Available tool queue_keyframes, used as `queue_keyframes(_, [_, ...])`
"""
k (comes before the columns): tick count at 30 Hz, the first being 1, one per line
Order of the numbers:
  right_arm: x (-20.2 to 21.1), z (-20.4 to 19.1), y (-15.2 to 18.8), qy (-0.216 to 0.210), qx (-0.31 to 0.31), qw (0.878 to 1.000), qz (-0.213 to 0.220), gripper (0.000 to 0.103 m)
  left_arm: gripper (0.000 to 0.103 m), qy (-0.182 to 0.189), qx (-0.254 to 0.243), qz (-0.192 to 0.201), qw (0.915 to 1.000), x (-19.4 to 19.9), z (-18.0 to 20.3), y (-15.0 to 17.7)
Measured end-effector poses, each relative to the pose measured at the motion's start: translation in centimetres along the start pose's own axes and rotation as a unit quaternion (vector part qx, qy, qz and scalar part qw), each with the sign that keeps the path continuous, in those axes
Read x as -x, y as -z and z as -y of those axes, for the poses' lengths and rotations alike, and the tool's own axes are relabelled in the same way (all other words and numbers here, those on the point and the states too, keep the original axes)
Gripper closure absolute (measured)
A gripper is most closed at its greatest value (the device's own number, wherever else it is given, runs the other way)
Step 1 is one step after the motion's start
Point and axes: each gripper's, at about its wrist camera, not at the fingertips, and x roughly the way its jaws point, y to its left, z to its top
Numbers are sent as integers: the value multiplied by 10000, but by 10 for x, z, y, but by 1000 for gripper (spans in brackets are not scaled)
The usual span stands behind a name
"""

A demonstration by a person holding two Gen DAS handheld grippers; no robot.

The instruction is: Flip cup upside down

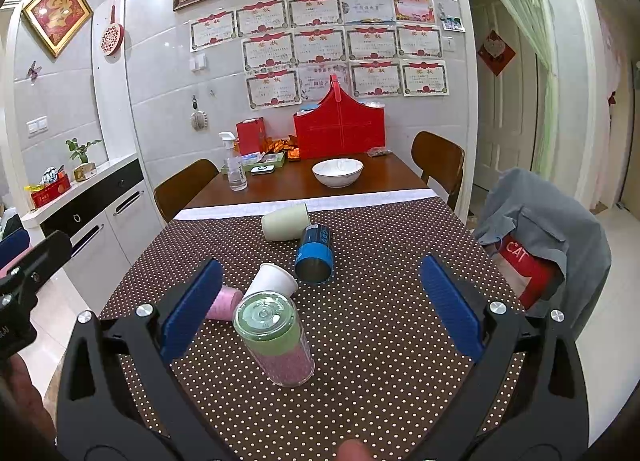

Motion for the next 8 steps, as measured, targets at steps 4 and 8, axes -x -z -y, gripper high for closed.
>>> queue_keyframes(4, [0,-1,1,-6,-4,10000,5,6,4,-4,-24,-37,10000,-1,2,0])
queue_keyframes(8, [0,-1,1,-7,-5,10000,8,6,4,-26,6,-57,10000,-2,2,0])
